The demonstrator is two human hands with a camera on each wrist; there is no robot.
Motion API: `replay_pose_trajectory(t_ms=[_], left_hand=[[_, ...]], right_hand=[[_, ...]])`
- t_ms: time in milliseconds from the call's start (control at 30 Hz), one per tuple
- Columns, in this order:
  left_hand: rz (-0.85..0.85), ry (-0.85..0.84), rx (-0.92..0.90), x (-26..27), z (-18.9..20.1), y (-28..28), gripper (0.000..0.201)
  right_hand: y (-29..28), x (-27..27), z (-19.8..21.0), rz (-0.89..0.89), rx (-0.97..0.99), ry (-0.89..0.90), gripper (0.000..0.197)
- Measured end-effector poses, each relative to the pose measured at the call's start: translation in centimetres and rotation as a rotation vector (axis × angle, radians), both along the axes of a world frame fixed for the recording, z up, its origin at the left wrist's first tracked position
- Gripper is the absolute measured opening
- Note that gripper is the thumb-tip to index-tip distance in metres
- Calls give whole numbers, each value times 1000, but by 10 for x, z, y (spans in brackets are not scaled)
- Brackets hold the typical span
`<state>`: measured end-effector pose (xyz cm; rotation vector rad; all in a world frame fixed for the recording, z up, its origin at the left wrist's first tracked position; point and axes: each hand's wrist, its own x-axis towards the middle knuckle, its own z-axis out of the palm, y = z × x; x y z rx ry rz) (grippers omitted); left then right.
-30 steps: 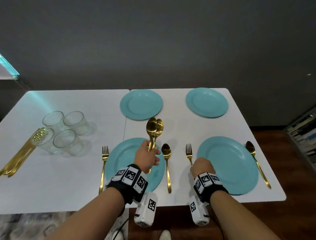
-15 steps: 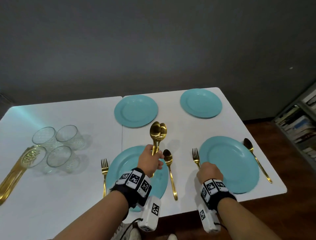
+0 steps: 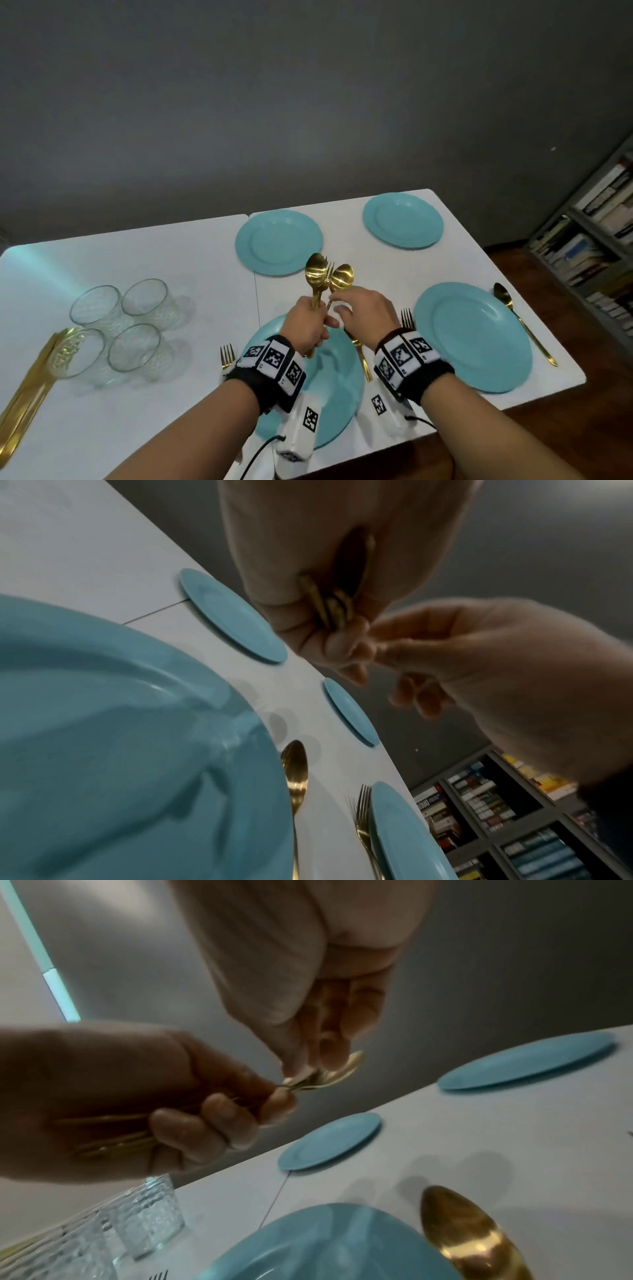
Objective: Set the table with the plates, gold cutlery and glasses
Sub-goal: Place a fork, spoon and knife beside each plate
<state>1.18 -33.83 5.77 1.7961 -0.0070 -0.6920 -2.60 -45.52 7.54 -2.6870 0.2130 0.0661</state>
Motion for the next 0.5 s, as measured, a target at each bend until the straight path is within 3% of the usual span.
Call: replay_pose_trajectory(t_ms=[167, 500], left_hand=[[-56, -9, 37, 10, 9, -3, 20], [-42, 23, 94, 49, 5, -55, 14]], right_hand=[[4, 13, 8, 146, -63, 43, 21], [-73, 72, -2, 390, -272, 218, 27]])
